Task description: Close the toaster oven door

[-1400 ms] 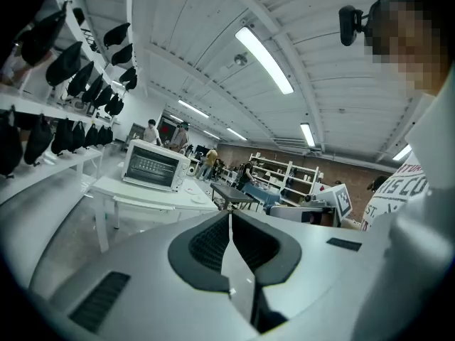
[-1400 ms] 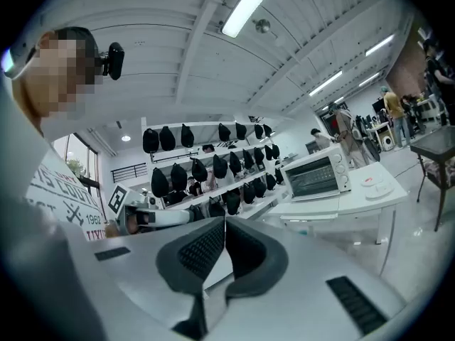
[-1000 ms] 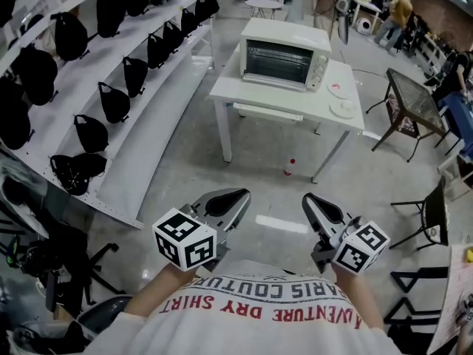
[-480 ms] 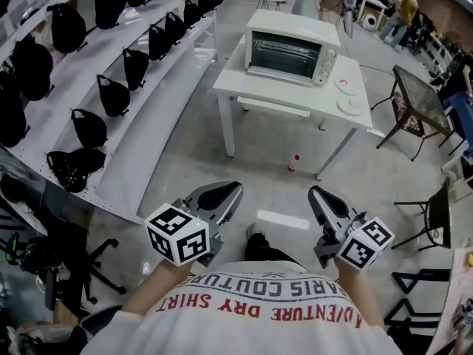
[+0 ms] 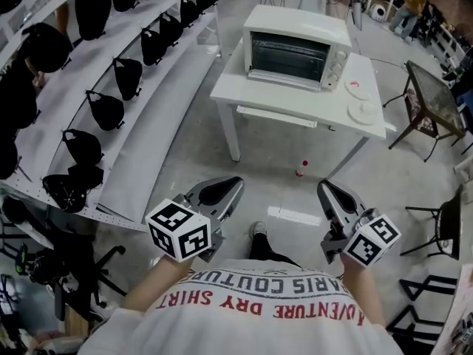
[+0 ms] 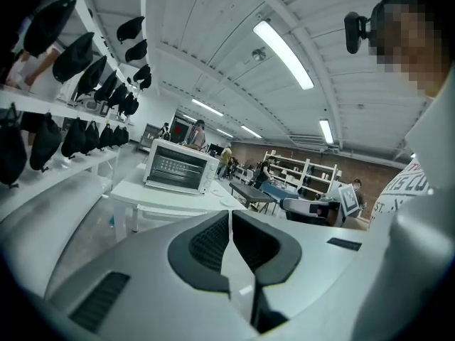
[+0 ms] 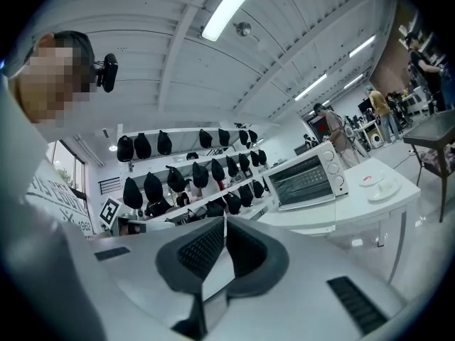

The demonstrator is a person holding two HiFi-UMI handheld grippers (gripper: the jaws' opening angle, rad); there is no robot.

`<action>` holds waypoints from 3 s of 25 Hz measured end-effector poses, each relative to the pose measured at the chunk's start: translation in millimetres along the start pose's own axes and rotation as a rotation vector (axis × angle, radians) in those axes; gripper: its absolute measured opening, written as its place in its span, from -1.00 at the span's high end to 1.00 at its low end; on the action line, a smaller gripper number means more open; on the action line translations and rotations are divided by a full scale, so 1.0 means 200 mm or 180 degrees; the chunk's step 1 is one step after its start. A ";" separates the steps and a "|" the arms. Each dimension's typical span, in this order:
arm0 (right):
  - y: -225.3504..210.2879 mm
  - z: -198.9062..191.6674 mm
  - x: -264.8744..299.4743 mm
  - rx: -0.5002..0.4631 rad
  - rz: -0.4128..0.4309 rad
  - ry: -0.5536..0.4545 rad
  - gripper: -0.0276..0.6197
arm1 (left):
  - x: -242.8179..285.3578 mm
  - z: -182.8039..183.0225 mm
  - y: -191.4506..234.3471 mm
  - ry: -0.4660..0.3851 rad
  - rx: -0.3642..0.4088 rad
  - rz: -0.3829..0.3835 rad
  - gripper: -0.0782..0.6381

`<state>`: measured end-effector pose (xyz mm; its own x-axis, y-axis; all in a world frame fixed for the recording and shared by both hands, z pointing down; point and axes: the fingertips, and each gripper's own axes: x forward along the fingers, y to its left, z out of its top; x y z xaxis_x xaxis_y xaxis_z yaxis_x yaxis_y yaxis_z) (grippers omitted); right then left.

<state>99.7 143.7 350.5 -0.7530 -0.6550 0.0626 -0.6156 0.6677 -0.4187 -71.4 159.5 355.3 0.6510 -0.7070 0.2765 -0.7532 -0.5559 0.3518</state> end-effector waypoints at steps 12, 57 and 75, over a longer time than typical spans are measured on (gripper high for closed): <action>-0.61 0.14 0.50 0.0086 0.0019 0.0222 0.82 | 0.64 0.22 0.51 0.0306 0.0023 0.0091 0.67; -1.76 -0.64 0.85 -0.0065 -0.1367 0.1593 0.10 | 1.30 -0.35 1.66 0.1131 0.0459 0.0660 -0.05; -1.84 -0.79 1.04 0.0227 -0.1365 0.1403 0.11 | 1.50 -0.49 1.76 0.1198 0.0214 0.0479 -0.04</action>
<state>132.0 -182.5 660.5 -0.4765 -0.6420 0.6007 -0.8792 0.3420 -0.3318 -132.1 -206.0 650.5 0.5128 -0.5803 0.6327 -0.8391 -0.4945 0.2266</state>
